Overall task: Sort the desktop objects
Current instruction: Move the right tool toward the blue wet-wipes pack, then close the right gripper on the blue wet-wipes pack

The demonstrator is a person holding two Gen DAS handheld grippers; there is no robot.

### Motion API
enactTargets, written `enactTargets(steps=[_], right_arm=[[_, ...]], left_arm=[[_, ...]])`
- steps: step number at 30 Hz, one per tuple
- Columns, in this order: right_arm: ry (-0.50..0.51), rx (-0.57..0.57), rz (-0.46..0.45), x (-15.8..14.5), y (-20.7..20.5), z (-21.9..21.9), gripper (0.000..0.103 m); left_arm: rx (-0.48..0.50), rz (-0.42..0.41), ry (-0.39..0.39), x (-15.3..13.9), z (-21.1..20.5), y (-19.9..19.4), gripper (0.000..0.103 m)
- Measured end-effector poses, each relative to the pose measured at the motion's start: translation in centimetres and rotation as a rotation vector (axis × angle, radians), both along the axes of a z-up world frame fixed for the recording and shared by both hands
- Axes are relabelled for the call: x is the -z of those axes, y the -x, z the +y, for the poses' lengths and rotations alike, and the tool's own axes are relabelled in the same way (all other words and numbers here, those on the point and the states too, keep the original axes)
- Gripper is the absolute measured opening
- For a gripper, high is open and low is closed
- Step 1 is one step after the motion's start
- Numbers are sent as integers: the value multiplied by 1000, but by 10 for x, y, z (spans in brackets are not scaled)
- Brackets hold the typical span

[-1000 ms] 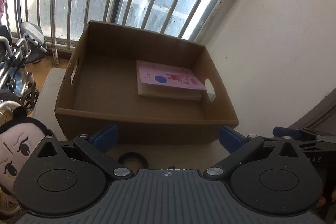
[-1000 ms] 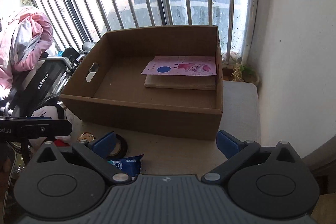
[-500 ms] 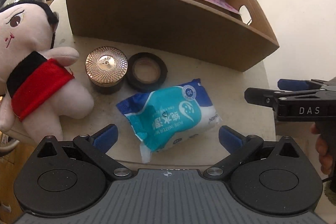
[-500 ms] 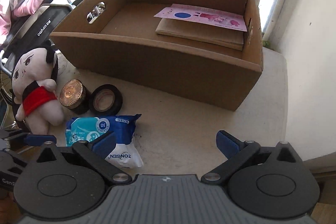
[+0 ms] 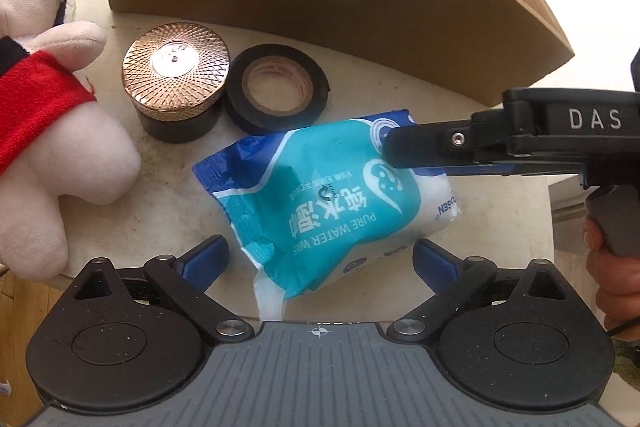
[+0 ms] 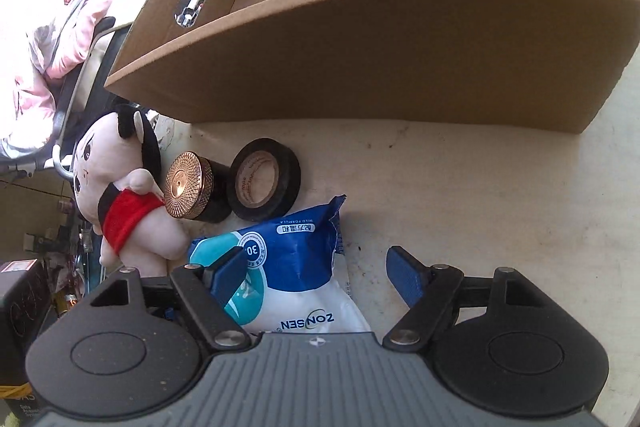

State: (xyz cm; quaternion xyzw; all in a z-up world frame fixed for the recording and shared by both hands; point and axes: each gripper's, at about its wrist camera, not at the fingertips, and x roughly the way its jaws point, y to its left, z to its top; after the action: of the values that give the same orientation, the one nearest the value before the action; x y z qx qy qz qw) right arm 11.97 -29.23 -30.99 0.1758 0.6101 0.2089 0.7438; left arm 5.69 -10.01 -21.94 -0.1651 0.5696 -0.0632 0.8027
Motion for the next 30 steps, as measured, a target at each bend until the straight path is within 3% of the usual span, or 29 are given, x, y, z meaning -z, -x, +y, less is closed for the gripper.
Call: enactTargets(steps=[5, 15, 20, 30], right_arm=[[-51, 22, 17, -1, 3, -10, 65], [-30, 126, 4, -9, 13, -44, 59], [-28, 178, 22, -6, 15, -58, 59], [-125, 230, 74, 8, 7, -56, 62]], left_arm=[[41, 1, 24, -6, -14, -3, 96], [164, -35, 60, -10, -40, -16, 96], [179, -39, 79, -12, -38, -15, 94], [180, -28, 127, -13, -26, -7, 95]])
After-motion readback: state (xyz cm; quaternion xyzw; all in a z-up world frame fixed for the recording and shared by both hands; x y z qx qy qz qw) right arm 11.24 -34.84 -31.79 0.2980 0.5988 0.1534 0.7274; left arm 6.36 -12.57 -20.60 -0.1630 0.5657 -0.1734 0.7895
